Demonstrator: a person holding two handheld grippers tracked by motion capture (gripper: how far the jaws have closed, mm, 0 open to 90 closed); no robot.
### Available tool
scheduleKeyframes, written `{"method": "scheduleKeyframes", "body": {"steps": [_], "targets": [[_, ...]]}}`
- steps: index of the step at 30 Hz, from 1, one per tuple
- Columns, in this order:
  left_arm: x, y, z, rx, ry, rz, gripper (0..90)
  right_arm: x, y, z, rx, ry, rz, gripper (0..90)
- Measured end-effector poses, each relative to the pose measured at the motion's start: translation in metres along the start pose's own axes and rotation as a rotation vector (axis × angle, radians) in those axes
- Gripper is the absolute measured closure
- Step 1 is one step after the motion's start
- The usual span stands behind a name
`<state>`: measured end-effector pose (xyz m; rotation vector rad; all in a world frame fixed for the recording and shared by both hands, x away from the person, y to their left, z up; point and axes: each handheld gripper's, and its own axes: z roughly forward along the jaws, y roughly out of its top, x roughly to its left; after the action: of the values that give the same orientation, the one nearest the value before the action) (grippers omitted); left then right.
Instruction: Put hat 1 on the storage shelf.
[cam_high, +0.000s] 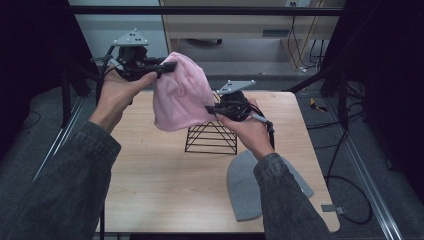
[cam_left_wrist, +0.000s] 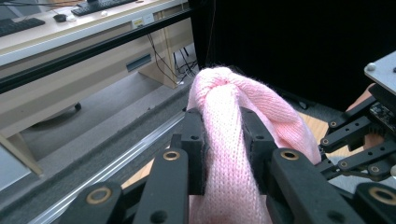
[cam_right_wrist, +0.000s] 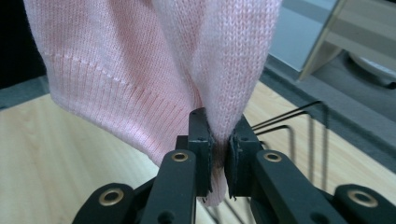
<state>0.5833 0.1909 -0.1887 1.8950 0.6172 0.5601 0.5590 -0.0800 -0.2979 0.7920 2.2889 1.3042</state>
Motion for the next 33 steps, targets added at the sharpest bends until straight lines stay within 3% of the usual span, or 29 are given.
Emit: {"method": "scheduleKeyframes", "body": {"steps": [2, 6, 13, 19, 23, 33], "targets": [[0.002, 0.001, 0.008, -0.011, -0.001, -0.011, 73.9, -0.009, 0.000, 0.002, -0.001, -0.031, 0.010, 82.4], [0.004, 0.000, 0.022, -0.021, -0.001, -0.015, 73.9, -0.015, -0.003, 0.006, 0.000, -0.061, 0.009, 82.5], [0.003, 0.000, 0.027, -0.026, -0.003, -0.018, 73.8, -0.022, -0.008, 0.008, -0.015, -0.116, 0.016, 82.5], [-0.001, 0.001, 0.033, -0.050, -0.006, -0.032, 73.6, -0.026, -0.010, 0.007, -0.026, -0.133, 0.019, 82.5], [-0.007, 0.003, 0.039, -0.050, -0.003, -0.007, 73.1, -0.028, -0.015, 0.008, -0.029, -0.141, 0.026, 82.5], [-0.012, 0.002, 0.045, -0.056, -0.009, 0.004, 72.5, -0.028, -0.024, 0.000, -0.043, -0.144, 0.026, 82.4]]}}
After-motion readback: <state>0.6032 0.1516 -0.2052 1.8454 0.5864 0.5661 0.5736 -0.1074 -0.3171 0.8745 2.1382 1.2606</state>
